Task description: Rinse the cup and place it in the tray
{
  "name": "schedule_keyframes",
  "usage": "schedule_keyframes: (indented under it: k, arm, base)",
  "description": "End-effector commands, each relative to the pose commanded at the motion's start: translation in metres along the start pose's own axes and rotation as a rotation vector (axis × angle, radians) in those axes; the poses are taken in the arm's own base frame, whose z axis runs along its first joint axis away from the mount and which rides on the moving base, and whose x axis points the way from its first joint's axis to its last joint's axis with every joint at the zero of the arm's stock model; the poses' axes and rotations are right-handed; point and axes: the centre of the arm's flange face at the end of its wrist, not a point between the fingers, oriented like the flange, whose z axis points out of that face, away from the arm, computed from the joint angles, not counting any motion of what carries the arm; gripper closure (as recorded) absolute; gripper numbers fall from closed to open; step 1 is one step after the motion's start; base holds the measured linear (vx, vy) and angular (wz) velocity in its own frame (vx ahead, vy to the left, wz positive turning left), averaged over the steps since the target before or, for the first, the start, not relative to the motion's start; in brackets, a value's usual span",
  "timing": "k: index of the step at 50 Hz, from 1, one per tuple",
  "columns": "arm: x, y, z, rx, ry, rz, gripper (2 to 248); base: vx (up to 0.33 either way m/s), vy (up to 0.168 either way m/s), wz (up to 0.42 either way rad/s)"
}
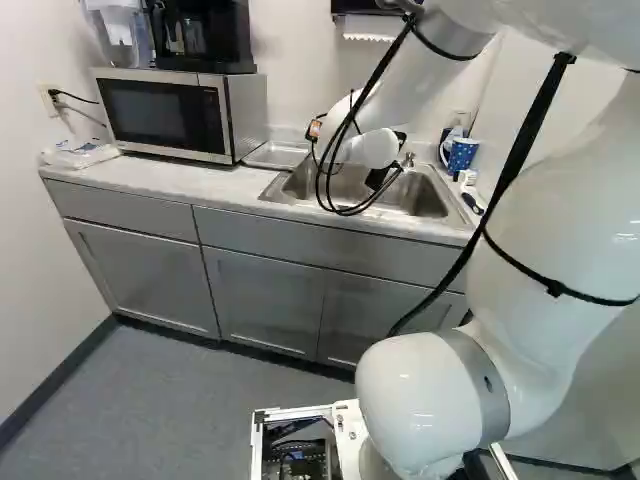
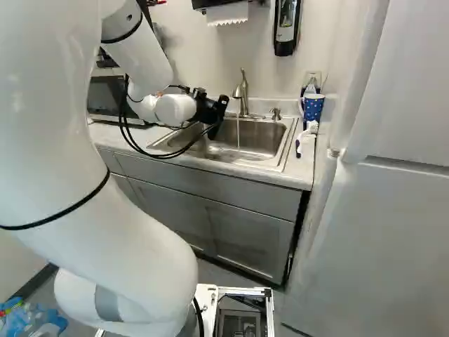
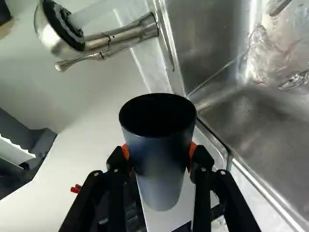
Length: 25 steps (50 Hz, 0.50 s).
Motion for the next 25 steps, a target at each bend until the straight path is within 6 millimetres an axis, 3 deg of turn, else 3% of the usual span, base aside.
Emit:
schedule_keyframes:
  k: [25]
  arm:
    - [0.0, 0.0, 0.0, 0.0, 0.0, -0.256, 124]
  base:
    - [0.0, 0.0, 0.0]
